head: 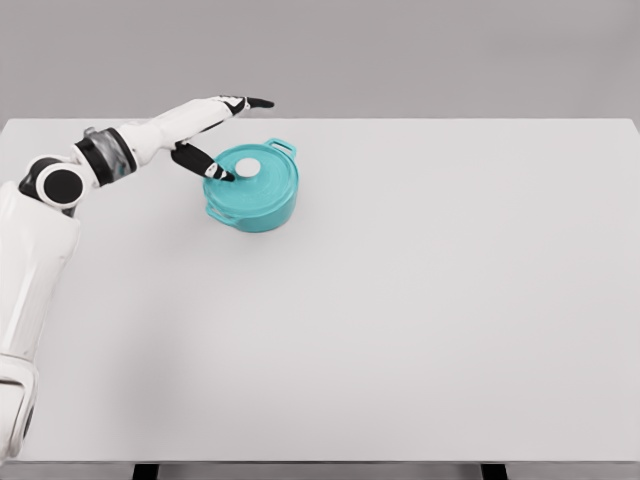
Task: Cover the pot with left arm
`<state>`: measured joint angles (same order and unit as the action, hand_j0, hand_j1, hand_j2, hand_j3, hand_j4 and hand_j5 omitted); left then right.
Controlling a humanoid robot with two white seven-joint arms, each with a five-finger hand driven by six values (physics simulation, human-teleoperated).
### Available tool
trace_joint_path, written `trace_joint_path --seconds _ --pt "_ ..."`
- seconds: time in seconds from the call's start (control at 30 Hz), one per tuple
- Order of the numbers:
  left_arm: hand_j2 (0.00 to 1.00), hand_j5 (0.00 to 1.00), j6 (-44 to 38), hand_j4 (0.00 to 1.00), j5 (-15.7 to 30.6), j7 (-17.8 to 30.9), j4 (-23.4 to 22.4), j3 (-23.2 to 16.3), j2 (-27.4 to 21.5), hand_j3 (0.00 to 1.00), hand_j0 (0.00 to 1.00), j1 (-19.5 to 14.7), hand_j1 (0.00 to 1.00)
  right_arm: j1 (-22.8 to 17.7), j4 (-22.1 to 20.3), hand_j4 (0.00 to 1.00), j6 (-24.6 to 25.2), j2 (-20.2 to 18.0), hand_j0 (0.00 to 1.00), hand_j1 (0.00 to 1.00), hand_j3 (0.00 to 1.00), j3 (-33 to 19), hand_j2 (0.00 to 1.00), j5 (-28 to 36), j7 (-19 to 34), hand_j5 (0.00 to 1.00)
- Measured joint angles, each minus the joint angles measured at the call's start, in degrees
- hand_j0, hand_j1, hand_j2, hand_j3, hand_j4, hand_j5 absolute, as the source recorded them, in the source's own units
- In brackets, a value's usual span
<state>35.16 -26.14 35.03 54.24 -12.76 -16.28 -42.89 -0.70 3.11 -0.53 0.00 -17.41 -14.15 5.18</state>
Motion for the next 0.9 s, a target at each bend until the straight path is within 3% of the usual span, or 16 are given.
trace_joint_path --seconds 0.13,0.3,0.6,0.9 --pt "1.0 1.0 0.02 1.0 0.43 0.0 1.24 0.11 -2.17 1.0 1.0 -0.44 1.0 0.0 0.01 1.0 0.0 0.0 1.0 1.0 1.0 0.0 1.0 0.0 0.0 1.0" --pt "1.0 1.0 0.02 1.0 0.65 0.01 5.88 2.5 -6.98 1.0 1.0 0.88 1.0 0.0 0.03 1.0 0.0 0.0 1.0 1.0 1.0 0.0 1.0 0.0 0.0 1.0" --pt "1.0 1.0 0.04 1.0 7.74 0.01 8.07 3.92 -19.32 1.0 1.0 8.96 1.0 0.0 0.02 1.0 0.0 0.0 1.0 1.0 1.0 0.0 1.0 0.0 0.0 1.0" --pt "1.0 1.0 0.01 1.0 9.04 0.0 8.18 3.98 -21.55 1.0 1.0 10.2 1.0 0.0 0.01 1.0 0.0 0.0 1.0 1.0 1.0 0.0 1.0 0.0 0.0 1.0"
